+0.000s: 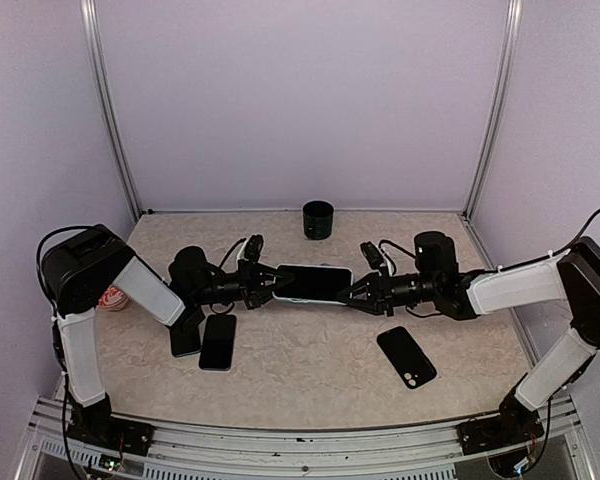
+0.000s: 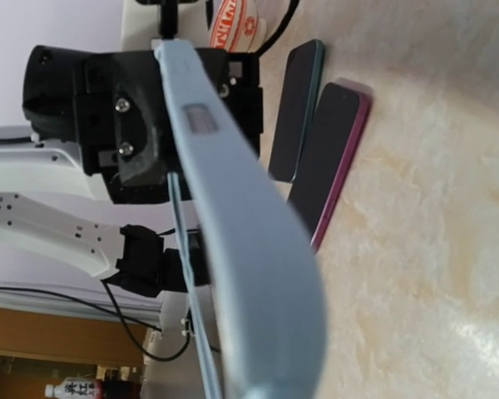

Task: Put the phone into the phone case
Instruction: Press the bottom left corner of the phone case, then press the bottom right corner of the phone case.

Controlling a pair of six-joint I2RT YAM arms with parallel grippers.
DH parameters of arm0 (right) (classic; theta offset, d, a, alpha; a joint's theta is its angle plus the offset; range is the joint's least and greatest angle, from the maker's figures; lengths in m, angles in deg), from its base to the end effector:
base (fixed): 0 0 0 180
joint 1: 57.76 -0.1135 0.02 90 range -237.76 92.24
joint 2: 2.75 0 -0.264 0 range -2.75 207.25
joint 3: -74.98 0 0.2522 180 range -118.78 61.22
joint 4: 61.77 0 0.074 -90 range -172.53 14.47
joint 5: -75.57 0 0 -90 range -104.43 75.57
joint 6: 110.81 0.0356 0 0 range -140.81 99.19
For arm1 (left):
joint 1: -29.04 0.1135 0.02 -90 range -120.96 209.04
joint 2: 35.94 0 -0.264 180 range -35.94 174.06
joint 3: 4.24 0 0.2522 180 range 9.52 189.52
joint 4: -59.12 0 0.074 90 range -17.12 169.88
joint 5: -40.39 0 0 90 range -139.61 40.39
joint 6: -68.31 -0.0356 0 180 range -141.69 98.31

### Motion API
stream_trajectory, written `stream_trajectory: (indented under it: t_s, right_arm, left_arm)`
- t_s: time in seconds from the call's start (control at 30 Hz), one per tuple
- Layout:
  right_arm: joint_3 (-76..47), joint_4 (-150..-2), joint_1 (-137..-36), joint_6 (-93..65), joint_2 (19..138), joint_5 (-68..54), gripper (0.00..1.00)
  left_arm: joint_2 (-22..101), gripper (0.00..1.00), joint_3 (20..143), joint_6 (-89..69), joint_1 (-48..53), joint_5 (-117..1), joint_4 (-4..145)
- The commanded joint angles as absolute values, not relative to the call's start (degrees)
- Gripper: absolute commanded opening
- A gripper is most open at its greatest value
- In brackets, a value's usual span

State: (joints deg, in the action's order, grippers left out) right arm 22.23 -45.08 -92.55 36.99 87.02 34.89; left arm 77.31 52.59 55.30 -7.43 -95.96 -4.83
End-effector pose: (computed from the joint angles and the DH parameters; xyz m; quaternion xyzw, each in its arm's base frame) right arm 0.2404 0.1999 0.1919 -0.0848 0.7785 0.6119 0.1111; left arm 0.2753 -0.2355 0.1589 0.0678 0.6710 -0.7203 0.1624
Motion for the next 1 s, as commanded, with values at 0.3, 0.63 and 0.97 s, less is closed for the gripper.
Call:
stream_trajectory:
  t_s: [0.3, 0.63, 0.97]
  right_arm:
    - [14.4, -68.0, -94.5, 24.5, 84.1, 22.9, 0.18]
    - [17.1, -57.8, -92.4, 28.2, 81.6, 27.7, 0.44]
    - [19.0, -46.1, -89.2, 35.9, 83.8, 34.1, 0.43]
  left_arm:
    - [75.6, 0.00, 53.2, 55.7, -7.7, -96.1, -9.4]
    - [75.6, 0.00, 53.2, 56.3, -7.9, -96.4, -10.1]
    - [75.6, 0.00, 53.4, 56.4, -8.1, -96.6, -10.4]
